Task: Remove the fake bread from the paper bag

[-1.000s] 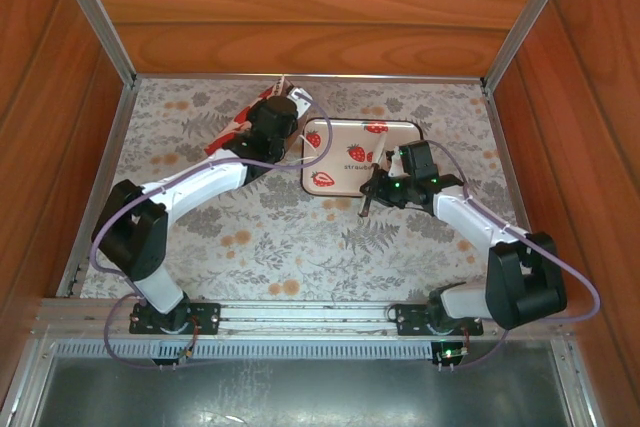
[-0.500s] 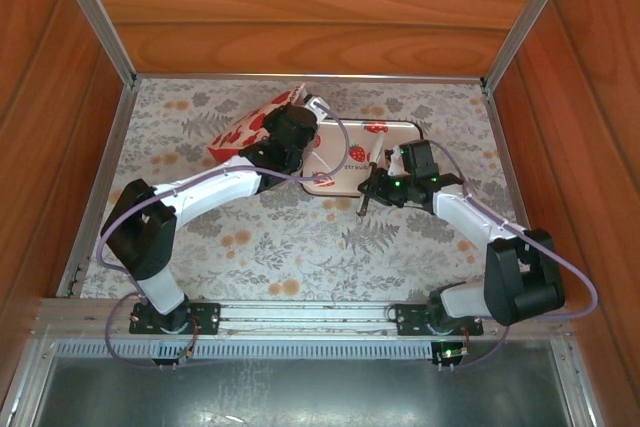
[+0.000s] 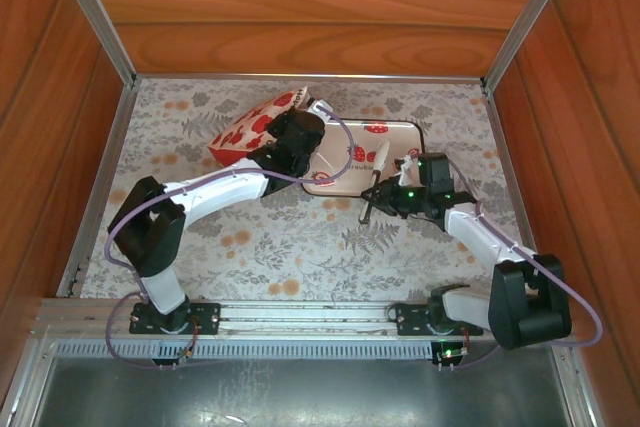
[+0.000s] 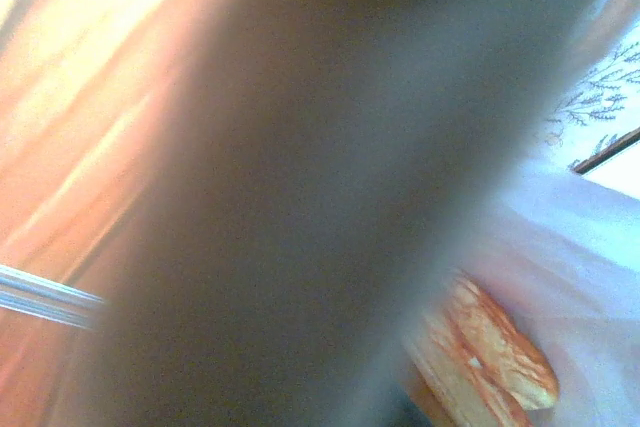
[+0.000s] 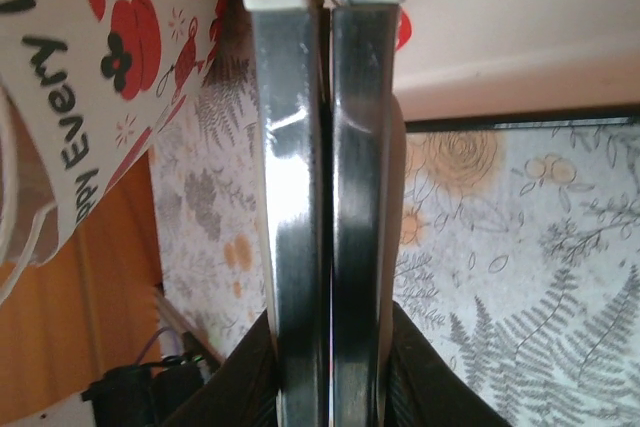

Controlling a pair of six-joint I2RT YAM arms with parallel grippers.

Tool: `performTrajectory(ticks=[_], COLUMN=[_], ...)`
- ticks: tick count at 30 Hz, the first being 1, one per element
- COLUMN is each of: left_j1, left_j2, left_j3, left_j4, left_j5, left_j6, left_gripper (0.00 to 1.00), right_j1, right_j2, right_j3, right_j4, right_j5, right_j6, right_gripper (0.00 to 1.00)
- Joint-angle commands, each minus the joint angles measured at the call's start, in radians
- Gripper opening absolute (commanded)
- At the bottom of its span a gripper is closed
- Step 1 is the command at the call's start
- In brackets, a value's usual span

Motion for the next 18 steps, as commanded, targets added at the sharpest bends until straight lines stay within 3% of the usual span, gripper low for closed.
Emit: performTrajectory(ticks=[1, 18], left_j1=[0.023, 0.052], left_j2=[0.038, 0.011], left_j3=[0.011, 0.016], left_j4=[-0.007, 0.006], left_j5=[-0.039, -0.001], left_j6=[-0.039, -0.077], left_gripper=[0.0, 0.0], right_j1=[-0.015, -0.044], right_j2=[-0.031, 0.049], right_j3=[-0.004, -0.044], right_j4=[0.076, 0.278], right_j5=[-0.108, -0.201], right_j6=[0.025, 0.12], right_gripper=[0.19, 0.29])
